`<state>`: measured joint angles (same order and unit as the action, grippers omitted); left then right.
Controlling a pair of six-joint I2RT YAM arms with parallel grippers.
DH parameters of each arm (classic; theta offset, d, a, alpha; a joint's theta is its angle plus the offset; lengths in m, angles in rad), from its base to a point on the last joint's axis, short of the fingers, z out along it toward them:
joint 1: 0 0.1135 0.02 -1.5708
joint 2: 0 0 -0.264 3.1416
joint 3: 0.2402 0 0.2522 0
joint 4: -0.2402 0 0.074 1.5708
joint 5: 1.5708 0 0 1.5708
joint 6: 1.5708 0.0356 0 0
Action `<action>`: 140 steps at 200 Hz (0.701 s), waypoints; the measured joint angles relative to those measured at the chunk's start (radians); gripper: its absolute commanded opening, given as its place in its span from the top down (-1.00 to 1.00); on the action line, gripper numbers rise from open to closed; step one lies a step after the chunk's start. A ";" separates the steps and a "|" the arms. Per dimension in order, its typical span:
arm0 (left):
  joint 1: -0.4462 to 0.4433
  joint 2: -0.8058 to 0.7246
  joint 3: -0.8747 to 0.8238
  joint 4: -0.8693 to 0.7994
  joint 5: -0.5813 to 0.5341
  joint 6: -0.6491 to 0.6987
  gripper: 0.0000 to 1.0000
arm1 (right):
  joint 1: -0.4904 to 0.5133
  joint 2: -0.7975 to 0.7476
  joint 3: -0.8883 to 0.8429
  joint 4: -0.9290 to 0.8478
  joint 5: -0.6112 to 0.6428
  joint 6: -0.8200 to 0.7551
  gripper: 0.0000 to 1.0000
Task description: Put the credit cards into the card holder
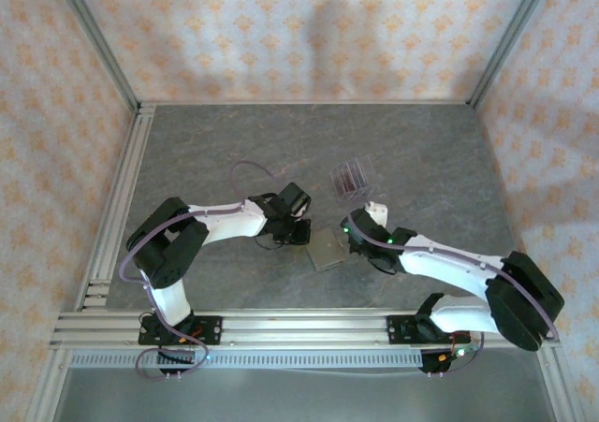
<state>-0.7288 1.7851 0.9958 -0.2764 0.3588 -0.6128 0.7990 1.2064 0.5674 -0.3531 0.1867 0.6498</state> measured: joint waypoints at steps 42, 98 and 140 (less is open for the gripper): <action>0.000 -0.002 -0.003 0.004 0.002 0.000 0.75 | 0.011 -0.063 0.012 -0.031 0.065 0.010 0.72; 0.000 -0.002 -0.003 0.004 0.003 0.000 0.75 | 0.161 0.104 0.155 0.037 -0.022 -0.065 0.96; 0.000 -0.002 -0.003 0.004 0.003 0.000 0.75 | 0.166 0.222 0.155 0.096 -0.103 -0.074 0.77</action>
<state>-0.7288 1.7828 0.9932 -0.2722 0.3618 -0.6128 0.9649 1.4288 0.7223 -0.2573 0.0834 0.5755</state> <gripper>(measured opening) 0.124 0.064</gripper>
